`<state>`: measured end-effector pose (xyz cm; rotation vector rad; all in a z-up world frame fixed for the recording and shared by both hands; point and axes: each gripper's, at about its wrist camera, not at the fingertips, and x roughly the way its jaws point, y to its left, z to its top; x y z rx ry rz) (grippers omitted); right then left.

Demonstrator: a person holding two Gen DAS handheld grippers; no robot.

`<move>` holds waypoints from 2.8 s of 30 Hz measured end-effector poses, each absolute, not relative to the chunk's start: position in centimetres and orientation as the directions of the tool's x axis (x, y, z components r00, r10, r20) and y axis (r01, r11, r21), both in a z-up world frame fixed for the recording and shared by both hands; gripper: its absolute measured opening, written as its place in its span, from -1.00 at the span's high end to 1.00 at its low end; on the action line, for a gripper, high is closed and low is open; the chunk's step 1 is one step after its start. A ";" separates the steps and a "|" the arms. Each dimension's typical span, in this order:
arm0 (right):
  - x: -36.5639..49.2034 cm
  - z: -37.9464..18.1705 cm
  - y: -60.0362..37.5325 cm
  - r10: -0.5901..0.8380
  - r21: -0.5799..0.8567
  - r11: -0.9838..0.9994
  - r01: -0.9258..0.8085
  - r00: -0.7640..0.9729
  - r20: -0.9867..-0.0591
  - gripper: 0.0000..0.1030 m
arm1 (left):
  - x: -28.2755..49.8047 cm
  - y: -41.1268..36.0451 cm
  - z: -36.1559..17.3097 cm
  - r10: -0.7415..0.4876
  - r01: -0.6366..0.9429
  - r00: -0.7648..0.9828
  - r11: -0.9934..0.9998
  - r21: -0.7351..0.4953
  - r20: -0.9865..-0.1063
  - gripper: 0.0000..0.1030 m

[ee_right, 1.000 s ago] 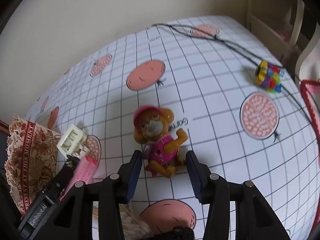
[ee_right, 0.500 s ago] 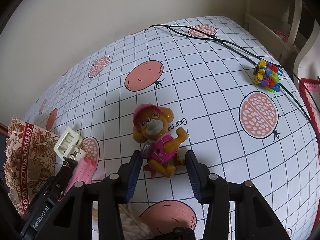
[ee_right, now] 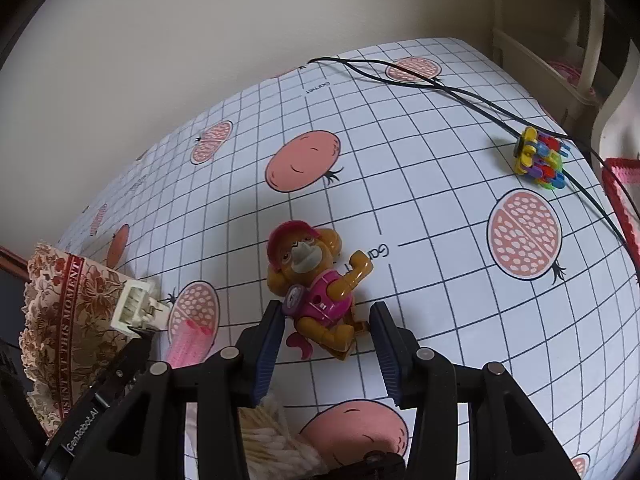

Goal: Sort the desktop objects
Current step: 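Grasp the dark toy car with the left gripper, then lift the dark toy car with the left gripper toward the floral box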

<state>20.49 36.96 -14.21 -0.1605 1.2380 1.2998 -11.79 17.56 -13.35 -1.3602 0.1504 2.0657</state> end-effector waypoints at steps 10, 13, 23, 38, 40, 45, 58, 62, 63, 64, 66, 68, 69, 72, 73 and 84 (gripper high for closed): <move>20.3 -14.6 37.1 0.621 0.525 0.355 -0.773 -0.225 -0.751 0.09 | -10.6 18.9 -13.8 0.404 -0.636 -0.298 -0.760 -0.135 -0.865 0.17; 20.3 -14.6 37.1 0.621 0.526 0.356 -0.773 -0.226 -0.751 0.09 | -10.5 19.0 -14.3 0.373 -0.638 -0.308 -0.764 -0.101 -0.875 0.11; 20.1 -14.8 37.1 0.623 0.525 0.360 -0.771 -0.220 -0.751 0.09 | -9.9 20.0 -14.9 0.313 -0.670 -0.359 -0.742 0.009 -0.879 0.15; 20.2 -12.5 36.9 0.680 0.561 0.329 -0.760 -0.222 -0.699 0.10 | -11.1 18.5 -13.5 0.416 -0.614 -0.242 -0.765 -0.194 -0.876 0.30; 20.1 -12.5 37.0 0.680 0.565 0.324 -0.759 -0.229 -0.697 0.10 | -11.1 18.3 -13.1 0.444 -0.609 -0.226 -0.759 -0.230 -0.867 0.32; 20.0 -12.5 36.9 0.682 0.568 0.324 -0.756 -0.230 -0.694 0.11 | -11.4 18.1 -12.3 0.473 -0.600 -0.211 -0.754 -0.269 -0.855 0.32; 20.5 -9.5 35.9 0.745 0.595 0.290 -0.750 -0.214 -0.632 0.11 | -11.9 17.1 -9.2 0.546 -0.595 -0.222 -0.732 -0.331 -0.808 0.33; 20.7 -8.5 35.5 0.765 0.603 0.279 -0.747 -0.206 -0.610 0.11 | -11.9 16.9 -8.0 0.574 -0.597 -0.232 -0.721 -0.351 -0.785 0.33; 20.7 -8.1 35.4 0.773 0.607 0.275 -0.746 -0.203 -0.600 0.11 | -11.9 16.8 -7.7 0.582 -0.599 -0.234 -0.717 -0.356 -0.779 0.33; 20.7 -7.8 35.3 0.778 0.607 0.272 -0.746 -0.201 -0.596 0.11 | -11.9 16.7 -7.3 0.592 -0.600 -0.234 -0.712 -0.364 -0.771 0.33; 20.8 -7.1 35.0 0.791 0.611 0.264 -0.746 -0.195 -0.580 0.11 | -11.9 16.5 -6.5 0.611 -0.602 -0.240 -0.704 -0.378 -0.754 0.33; 20.8 -6.4 34.7 0.803 0.616 0.256 -0.745 -0.191 -0.565 0.11 | -11.9 16.2 -5.6 0.623 -0.604 -0.254 -0.699 -0.382 -0.740 0.33; 20.8 -6.1 34.5 0.809 0.618 0.252 -0.745 -0.189 -0.556 0.11 | -11.9 16.0 -5.2 0.630 -0.604 -0.261 -0.698 -0.385 -0.732 0.33; 20.8 -5.1 34.1 0.825 0.623 0.240 -0.744 -0.182 -0.535 0.11 | -11.9 15.6 -4.0 0.652 -0.610 -0.276 -0.687 -0.396 -0.706 0.33; 20.8 -4.9 34.0 0.829 0.624 0.237 -0.745 -0.181 -0.530 0.11 | -11.9 15.5 -3.7 0.664 -0.610 -0.274 -0.680 -0.407 -0.696 0.33; 20.5 -3.2 33.4 0.852 0.625 0.207 -0.753 -0.175 -0.494 0.11 | -12.6 14.4 -2.2 0.724 -0.588 -0.263 -0.644 -0.488 -0.638 0.32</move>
